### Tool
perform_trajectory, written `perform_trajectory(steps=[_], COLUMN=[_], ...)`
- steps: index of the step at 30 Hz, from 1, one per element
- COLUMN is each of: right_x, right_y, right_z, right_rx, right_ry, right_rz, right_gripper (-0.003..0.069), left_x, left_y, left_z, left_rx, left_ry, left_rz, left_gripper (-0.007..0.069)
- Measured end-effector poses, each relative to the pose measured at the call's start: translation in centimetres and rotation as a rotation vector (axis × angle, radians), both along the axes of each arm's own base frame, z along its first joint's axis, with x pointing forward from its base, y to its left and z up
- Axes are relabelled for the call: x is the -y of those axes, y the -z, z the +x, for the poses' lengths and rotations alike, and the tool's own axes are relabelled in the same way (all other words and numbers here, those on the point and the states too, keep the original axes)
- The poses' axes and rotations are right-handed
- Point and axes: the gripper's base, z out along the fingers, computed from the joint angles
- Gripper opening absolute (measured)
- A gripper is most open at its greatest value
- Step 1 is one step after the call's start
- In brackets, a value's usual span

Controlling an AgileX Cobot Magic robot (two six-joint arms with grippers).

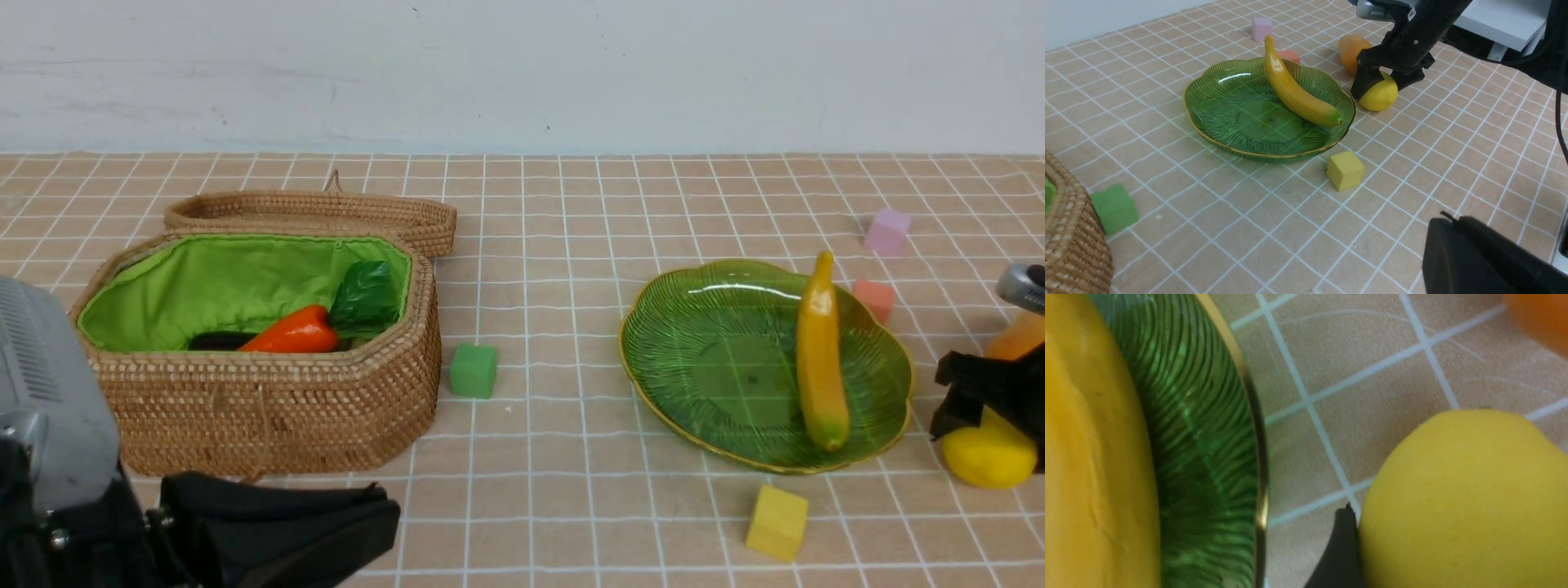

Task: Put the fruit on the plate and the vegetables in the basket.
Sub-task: Use the right arm to grab a lemon and put it into the right plate, then use the right arm to grab a mango and put it into the right plate

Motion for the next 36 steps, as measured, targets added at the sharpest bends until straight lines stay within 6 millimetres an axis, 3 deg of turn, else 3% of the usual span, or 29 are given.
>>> perform_trajectory(steps=[3, 6, 10, 12, 15, 19, 23, 27, 30, 31, 33, 34, 36], right_x=[-1.0, -3.1, -8.9, -11.1, -13.6, -14.3, -14.5, -14.2, -11.9, -10.8, -6.5, -6.0, -0.7], right_y=[-2.4, -5.9, -9.2, -8.9, -6.7, -3.9, -3.8, -5.8, -9.2, -10.0, -11.5, -11.6, -11.5], right_z=[-1.6, -2.0, -0.3, 0.9, 3.6, 6.4, 7.0, 6.8, 5.9, 5.6, 5.0, 5.0, 4.4], right_rx=[-0.076, 0.003, 0.212, 0.257, 0.274, 0.242, 0.216, 0.213, 0.222, 0.217, 0.192, 0.190, 0.138], right_ry=[-0.032, -0.107, -0.377, -0.477, -0.567, -0.578, -0.615, -0.645, -0.583, -0.547, -0.369, -0.363, -0.136], right_rz=[0.057, 0.082, 0.075, 0.061, 0.033, 0.024, 0.011, -0.004, -0.042, -0.056, -0.092, -0.102, -0.120], right_gripper=[0.0619, 0.0619, 0.0619, 0.0619, 0.0619, 0.0640, 0.0682, 0.0673, 0.0629, 0.0619, 0.0601, 0.0601, 0.0603], left_x=[0.0, 0.0, 0.1, 0.1, 0.1, 0.1, 0.1, 0.1, 0.1, 0.1, 0.1, 0.1, 0.1], left_y=[0.0, -0.2, -0.5, -0.5, -0.5, -0.5, -0.5, -0.5, -0.6, -0.6, -0.7, -0.7, -0.7], left_z=[0.0, 0.0, 0.1, 0.1, 0.1, 0.1, 0.1, 0.1, 0.1, 0.1, 0.1, 0.1, 0.1], left_rx=[0.003, 0.012, 0.032, 0.034, 0.034, 0.034, 0.031, 0.031, 0.039, 0.040, 0.044, 0.044, 0.046], left_ry=[0.000, 0.000, -0.001, -0.001, -0.001, -0.001, -0.001, -0.001, -0.001, -0.001, -0.001, -0.001, -0.001], left_rz=[-0.004, -0.015, -0.043, -0.045, -0.045, -0.046, -0.045, -0.046, -0.057, -0.059, -0.064, -0.064, -0.067], left_gripper=[-0.0013, -0.0013, -0.0013, -0.0013, -0.0013, -0.0013, -0.0013, -0.0013, -0.0013, -0.0013, -0.0013, -0.0013, -0.0013])
